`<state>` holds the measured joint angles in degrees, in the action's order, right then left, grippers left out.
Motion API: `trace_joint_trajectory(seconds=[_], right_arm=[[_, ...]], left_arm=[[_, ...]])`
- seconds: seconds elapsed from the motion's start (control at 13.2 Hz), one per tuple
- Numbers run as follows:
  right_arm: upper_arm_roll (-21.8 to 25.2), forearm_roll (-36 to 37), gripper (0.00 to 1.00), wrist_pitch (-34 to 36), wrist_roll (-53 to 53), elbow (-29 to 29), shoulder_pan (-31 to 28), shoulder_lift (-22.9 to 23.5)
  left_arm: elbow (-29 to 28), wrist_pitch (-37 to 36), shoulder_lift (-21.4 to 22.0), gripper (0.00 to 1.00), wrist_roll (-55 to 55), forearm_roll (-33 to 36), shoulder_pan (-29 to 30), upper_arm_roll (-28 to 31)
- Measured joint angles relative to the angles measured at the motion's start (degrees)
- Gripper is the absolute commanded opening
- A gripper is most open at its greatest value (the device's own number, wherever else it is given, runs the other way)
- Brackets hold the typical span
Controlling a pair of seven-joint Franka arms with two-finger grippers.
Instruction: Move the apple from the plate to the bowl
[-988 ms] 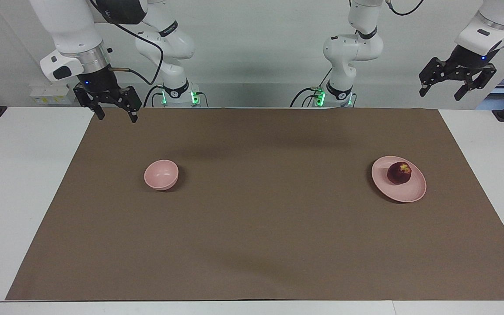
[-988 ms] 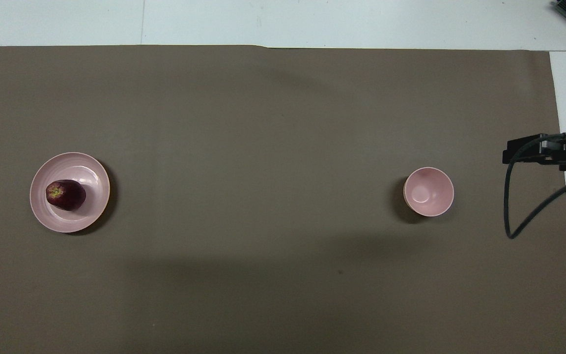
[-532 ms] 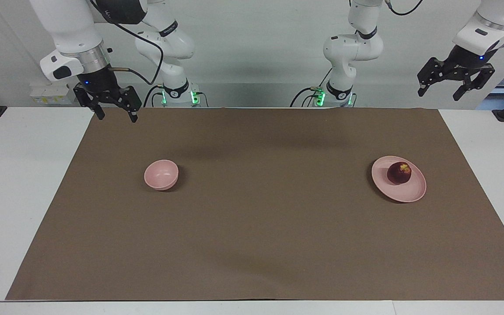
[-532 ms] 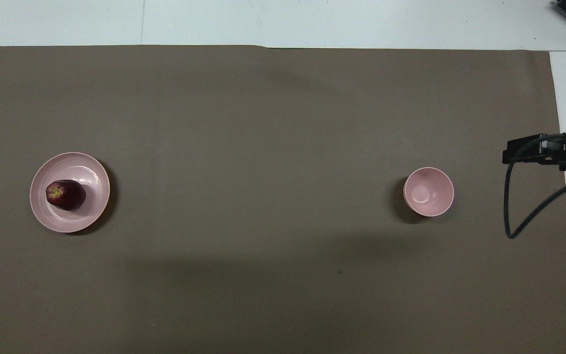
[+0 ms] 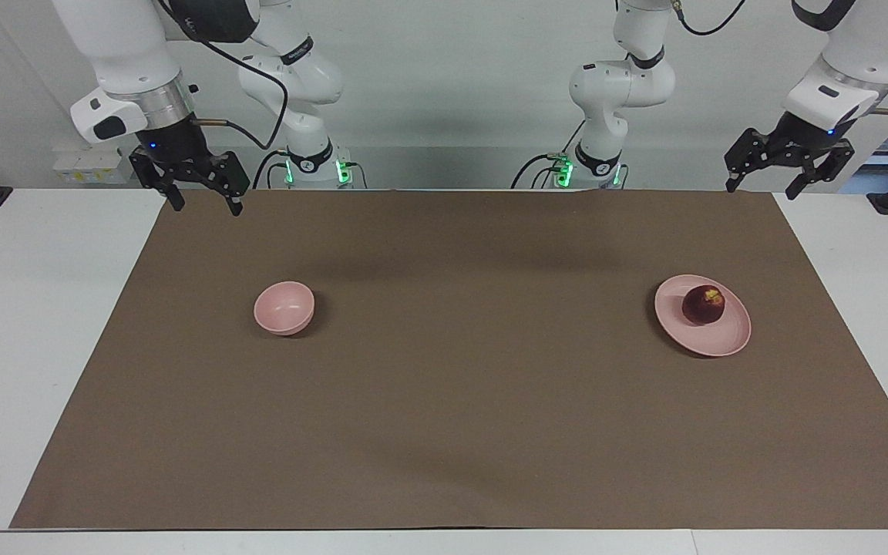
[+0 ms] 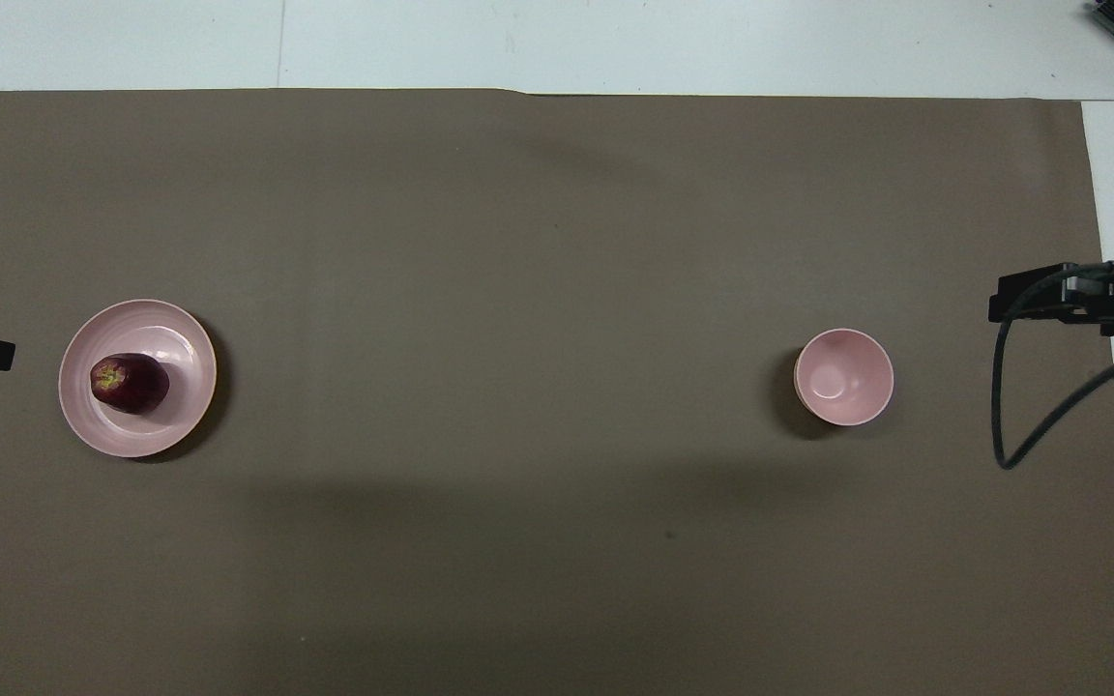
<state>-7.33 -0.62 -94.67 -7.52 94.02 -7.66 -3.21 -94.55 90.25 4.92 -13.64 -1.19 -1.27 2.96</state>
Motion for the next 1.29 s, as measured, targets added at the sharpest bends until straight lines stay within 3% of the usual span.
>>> trace_joint_trajectory(seconds=[0.53,0.84,1.22,1.29], right_arm=[[-0.2,-0.2,1.0,-0.3,0.0,0.3,0.2,0.0],[-0.4,-3.7,1.0,-1.6,-0.2,2.3,1.7,0.3],[-0.6,-6.6,1.0,-7.0,-8.1,5.2,6.0,3.2],[-0.6,-6.9,1.0,-8.3,-9.9,5.3,6.9,4.1]], left_arm=[[-18.7,21.9,-2.1,1.0,-1.6,0.0,2.7,0.8],[-21.3,27.6,-9.4,1.0,-3.4,0.0,3.3,0.7],[-24.6,33.0,-13.6,1.0,-3.6,0.0,4.8,0.9],[-25.0,33.3,-13.7,0.67,-3.6,0.0,4.9,0.9]])
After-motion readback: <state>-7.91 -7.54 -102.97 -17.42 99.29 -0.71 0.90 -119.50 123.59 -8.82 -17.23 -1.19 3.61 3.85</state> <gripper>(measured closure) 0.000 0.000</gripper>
